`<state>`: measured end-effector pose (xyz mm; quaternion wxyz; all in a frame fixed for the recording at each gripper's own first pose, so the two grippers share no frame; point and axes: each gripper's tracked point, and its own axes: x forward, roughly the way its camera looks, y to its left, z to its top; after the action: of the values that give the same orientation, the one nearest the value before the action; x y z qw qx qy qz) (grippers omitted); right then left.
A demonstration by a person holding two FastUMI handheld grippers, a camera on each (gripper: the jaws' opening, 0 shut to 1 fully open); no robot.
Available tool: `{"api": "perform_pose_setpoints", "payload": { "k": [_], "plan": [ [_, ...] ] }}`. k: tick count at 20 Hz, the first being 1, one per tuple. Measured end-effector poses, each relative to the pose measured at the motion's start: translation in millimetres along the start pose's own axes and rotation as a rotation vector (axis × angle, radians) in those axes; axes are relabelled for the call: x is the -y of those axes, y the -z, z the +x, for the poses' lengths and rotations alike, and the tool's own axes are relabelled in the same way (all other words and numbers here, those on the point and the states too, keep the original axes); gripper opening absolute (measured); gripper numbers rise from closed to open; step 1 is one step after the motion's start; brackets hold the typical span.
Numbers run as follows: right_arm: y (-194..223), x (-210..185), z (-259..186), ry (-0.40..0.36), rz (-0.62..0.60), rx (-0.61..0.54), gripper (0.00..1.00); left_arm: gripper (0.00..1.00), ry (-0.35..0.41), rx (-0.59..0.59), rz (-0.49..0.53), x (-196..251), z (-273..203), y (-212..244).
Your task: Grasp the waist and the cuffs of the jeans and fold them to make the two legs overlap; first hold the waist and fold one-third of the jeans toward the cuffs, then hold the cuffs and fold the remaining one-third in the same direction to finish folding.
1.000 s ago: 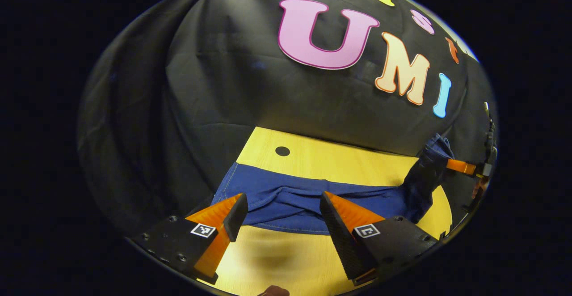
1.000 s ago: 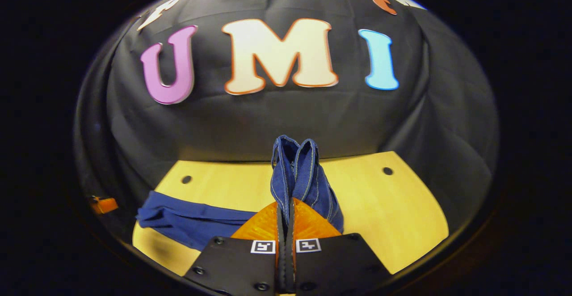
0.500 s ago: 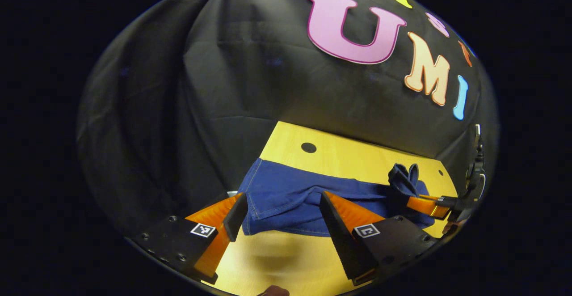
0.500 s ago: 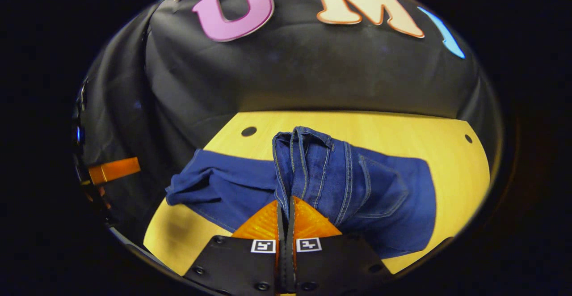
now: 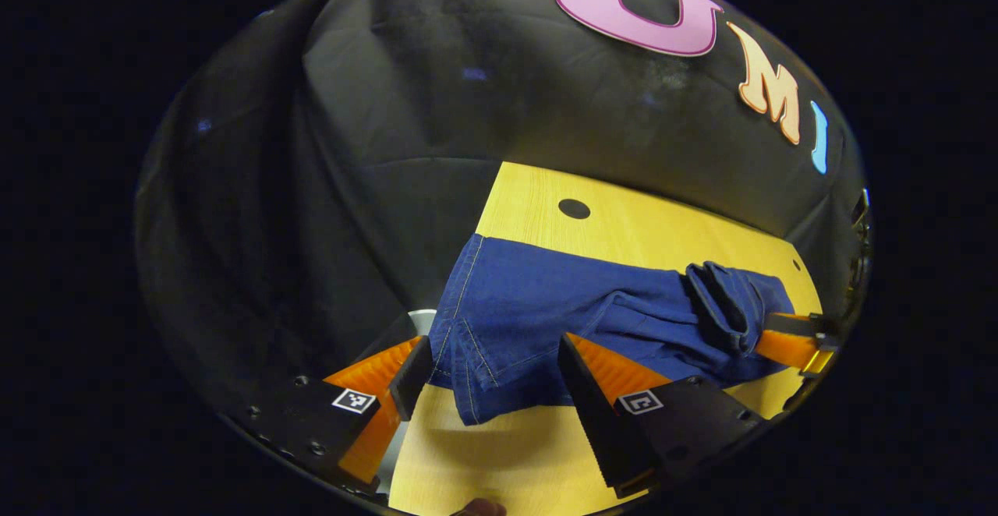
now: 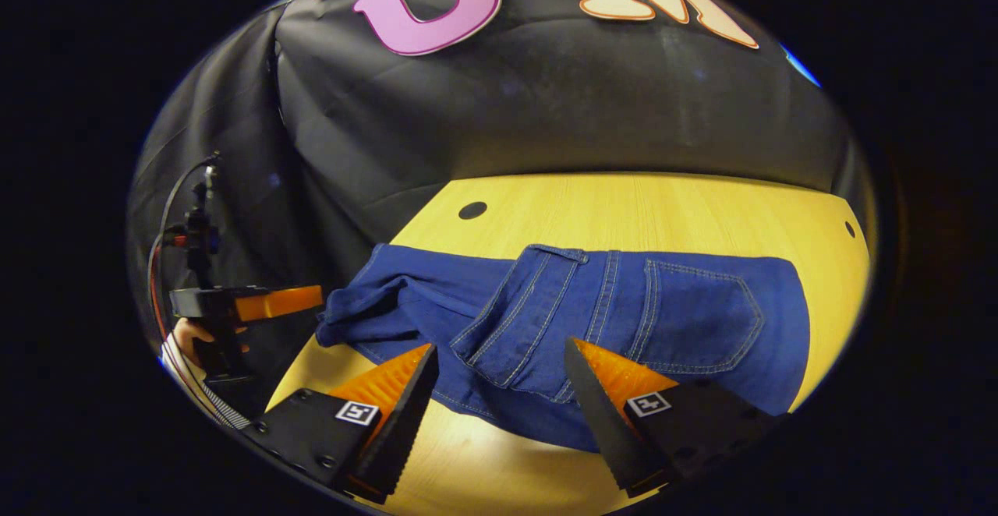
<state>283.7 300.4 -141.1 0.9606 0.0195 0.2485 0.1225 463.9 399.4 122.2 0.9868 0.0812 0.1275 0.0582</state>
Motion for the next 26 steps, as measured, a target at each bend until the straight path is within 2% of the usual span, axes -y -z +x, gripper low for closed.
{"api": "perform_pose_setpoints", "payload": {
  "k": [3, 4, 5, 6, 8, 9, 10, 14, 17, 21, 22, 24, 26],
  "plan": [
    [-25.2, 8.5, -28.4, 0.011, 0.006, 0.061, 0.95, 0.96, -0.019, -0.053, 0.061, 9.4, 13.4, -1.0],
    [-32.9, 13.9, -39.2, 0.018, 0.006, 0.072, 0.99, 0.96, -0.025, -0.068, 0.079, 13.9, 12.8, -1.3],
    [-40.4, 22.2, -51.7, 0.030, 0.000, 0.087, 0.94, 0.97, -0.025, -0.079, 0.091, 18.4, 12.1, -2.1],
    [-51.3, 32.7, -63.6, 0.052, -0.007, 0.109, 0.99, 0.96, -0.023, -0.093, 0.101, 20.6, 12.7, -1.9],
    [-71.3, 55.2, -90.9, 0.097, -0.006, 0.159, 0.99, 0.96, -0.021, -0.124, 0.109, 19.9, 16.6, 0.9],
    [-79.4, 64.7, -104.0, 0.120, 0.005, 0.185, 0.94, 0.96, -0.020, -0.133, 0.106, 19.0, 20.3, 1.2],
    [-85.7, 76.7, -115.5, 0.143, 0.017, 0.203, 0.99, 0.96, -0.021, -0.148, 0.105, 16.7, 22.5, 5.4],
    [-89.3, 132.9, -147.2, 0.281, 0.042, 0.233, 0.98, 0.96, -0.031, -0.202, 0.086, 13.1, 32.6, 21.6],
    [-88.1, 159.5, -163.3, 0.339, 0.059, 0.245, 0.99, 0.99, -0.030, -0.204, 0.084, 11.0, 32.6, 23.2],
    [-91.1, 172.6, -180.7, 0.355, 0.100, 0.262, 0.99, 0.99, -0.029, -0.214, 0.096, 16.4, 33.8, 22.2],
    [-94.4, 174.8, -184.6, 0.355, 0.116, 0.276, 0.99, 0.96, -0.013, -0.215, 0.099, 17.6, 35.3, 21.4],
    [-101.9, 180.0, -191.3, 0.358, 0.145, 0.303, 0.99, 0.84, -0.008, -0.215, 0.097, 26.1, 35.6, 16.8],
    [-107.4, 183.0, -197.2, 0.355, 0.167, 0.323, 0.99, 0.83, 0.001, -0.219, 0.103, 27.4, 36.7, 18.0]
  ]
}}
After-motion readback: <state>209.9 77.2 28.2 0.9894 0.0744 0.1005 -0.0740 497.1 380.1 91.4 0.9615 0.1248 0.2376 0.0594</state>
